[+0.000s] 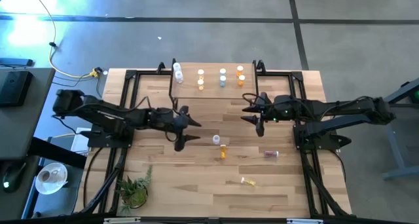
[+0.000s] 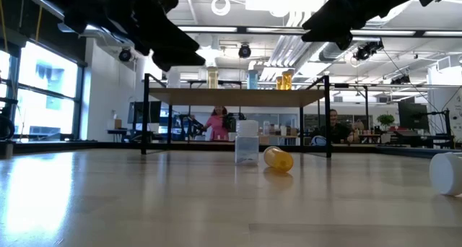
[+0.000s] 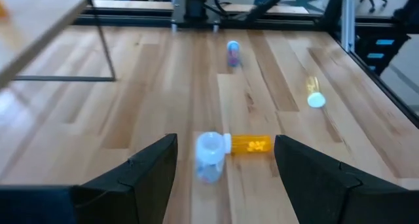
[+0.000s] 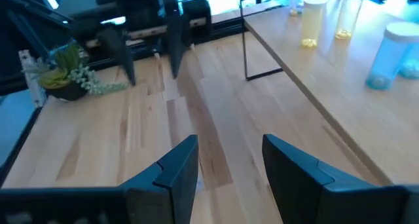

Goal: Pick and place medicine bottles onto shelf by color
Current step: Put the transparent pill bottle on the shelf aligned with the other transparent pill bottles

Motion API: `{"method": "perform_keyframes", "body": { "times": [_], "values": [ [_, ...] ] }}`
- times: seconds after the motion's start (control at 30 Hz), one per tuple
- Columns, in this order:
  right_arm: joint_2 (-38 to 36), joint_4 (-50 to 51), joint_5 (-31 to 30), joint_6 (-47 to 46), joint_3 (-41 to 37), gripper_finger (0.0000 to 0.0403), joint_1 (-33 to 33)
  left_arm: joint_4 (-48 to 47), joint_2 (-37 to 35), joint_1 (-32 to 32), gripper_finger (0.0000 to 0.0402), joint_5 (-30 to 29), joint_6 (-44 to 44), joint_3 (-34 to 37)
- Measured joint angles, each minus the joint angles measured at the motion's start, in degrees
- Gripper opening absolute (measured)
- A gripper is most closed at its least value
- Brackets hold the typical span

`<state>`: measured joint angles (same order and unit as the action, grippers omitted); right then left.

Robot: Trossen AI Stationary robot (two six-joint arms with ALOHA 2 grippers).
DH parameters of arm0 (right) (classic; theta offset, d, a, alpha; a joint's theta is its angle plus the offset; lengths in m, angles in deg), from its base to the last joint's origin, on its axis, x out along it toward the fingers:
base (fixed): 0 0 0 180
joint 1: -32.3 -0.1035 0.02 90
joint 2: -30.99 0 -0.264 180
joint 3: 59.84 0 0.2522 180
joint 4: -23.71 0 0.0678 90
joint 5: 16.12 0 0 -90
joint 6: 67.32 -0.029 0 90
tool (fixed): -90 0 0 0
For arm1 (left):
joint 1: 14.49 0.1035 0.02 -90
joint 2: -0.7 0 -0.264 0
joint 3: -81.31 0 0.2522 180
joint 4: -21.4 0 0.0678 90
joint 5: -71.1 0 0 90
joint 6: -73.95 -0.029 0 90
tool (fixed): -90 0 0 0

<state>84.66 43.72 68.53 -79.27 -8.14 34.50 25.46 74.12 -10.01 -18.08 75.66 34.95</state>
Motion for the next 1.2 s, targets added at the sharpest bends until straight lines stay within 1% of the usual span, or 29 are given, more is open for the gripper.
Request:
{"method": "perform_keyframes", "body": {
  "times": [0.17, 0.43, 0.77, 1.0, 1.2],
  "values": [
    [0.0, -0.1, -2.9, -2.7, -0.9, 0.0161, -2.5, 7.9, 6.7, -1.0, 0.0243, 0.0, 0.0, 0.0],
    [0.0, 0.0, -6.6, -3.0, -1.4, 0.0161, -6.0, 18.4, 16.9, -1.2, 0.0243, 0.0, -1.1, -0.2],
    [0.0, -0.1, -6.9, -2.6, -1.4, 0.0161, -6.8, 19.4, 28.6, -1.2, 0.0243, -0.1, -1.4, -5.5],
    [0.0, -0.1, -7.0, -2.6, -1.4, 0.0161, -6.8, 19.3, 33.6, -1.2, 0.0243, -0.6, -0.1, -9.2],
    [0.0, 0.0, -7.0, -2.4, -1.4, 0.0161, -6.8, 19.4, 35.6, -1.2, 0.0243, -3.3, 0.2, -10.8]
  ]
}}
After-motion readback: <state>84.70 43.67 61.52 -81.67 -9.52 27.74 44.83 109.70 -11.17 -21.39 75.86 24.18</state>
